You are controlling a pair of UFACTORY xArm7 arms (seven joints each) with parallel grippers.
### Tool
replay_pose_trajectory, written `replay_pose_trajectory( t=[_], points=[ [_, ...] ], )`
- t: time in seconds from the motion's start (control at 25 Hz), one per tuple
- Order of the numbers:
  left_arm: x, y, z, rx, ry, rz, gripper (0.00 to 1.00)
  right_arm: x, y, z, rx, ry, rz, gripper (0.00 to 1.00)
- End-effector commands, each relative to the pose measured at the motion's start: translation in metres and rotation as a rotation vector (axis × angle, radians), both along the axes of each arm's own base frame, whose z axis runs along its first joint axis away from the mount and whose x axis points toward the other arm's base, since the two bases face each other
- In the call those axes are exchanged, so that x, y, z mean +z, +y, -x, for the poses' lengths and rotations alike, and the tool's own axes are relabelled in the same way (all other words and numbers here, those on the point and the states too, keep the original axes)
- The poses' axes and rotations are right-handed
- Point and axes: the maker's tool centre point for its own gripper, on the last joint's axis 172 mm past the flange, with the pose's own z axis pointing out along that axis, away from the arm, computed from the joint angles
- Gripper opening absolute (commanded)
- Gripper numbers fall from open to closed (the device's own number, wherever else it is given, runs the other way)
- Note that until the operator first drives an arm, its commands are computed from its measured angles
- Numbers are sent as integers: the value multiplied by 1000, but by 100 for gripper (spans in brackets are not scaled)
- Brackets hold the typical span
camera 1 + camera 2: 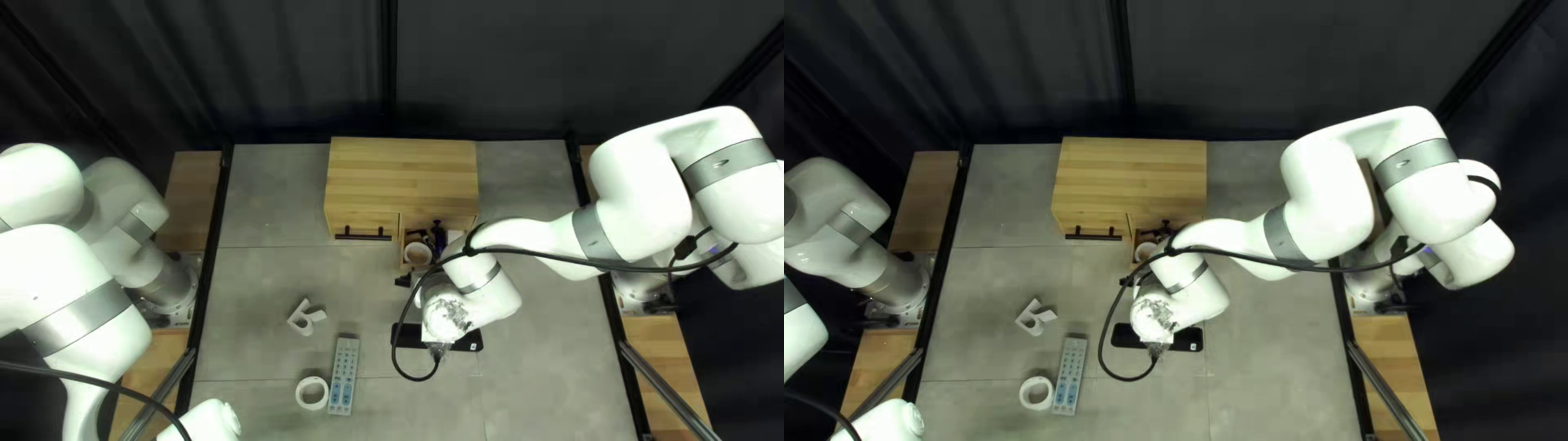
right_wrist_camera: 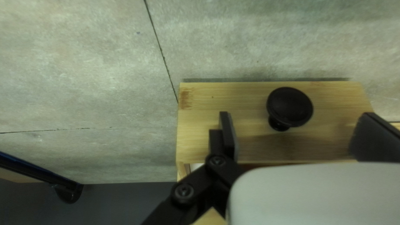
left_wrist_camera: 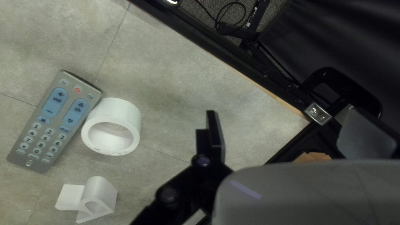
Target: Open drawers and place objects into drawer and close
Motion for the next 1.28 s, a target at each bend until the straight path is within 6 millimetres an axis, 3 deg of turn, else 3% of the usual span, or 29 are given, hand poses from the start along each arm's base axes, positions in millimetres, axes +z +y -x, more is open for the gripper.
replay_pose_trajectory(
  t=[0.04, 0.32, 1.28],
  points=[
    [0, 0, 0, 0, 0, 0, 100, -1, -9, 3, -7, 4, 7, 100],
    [0, 0, 0, 0, 0, 0, 100, 0, -24, 6, -25, 12, 29, 100],
    [0, 0, 0, 0, 0, 0, 100, 2, -46, 5, -53, 7, 122, 100]
  ],
)
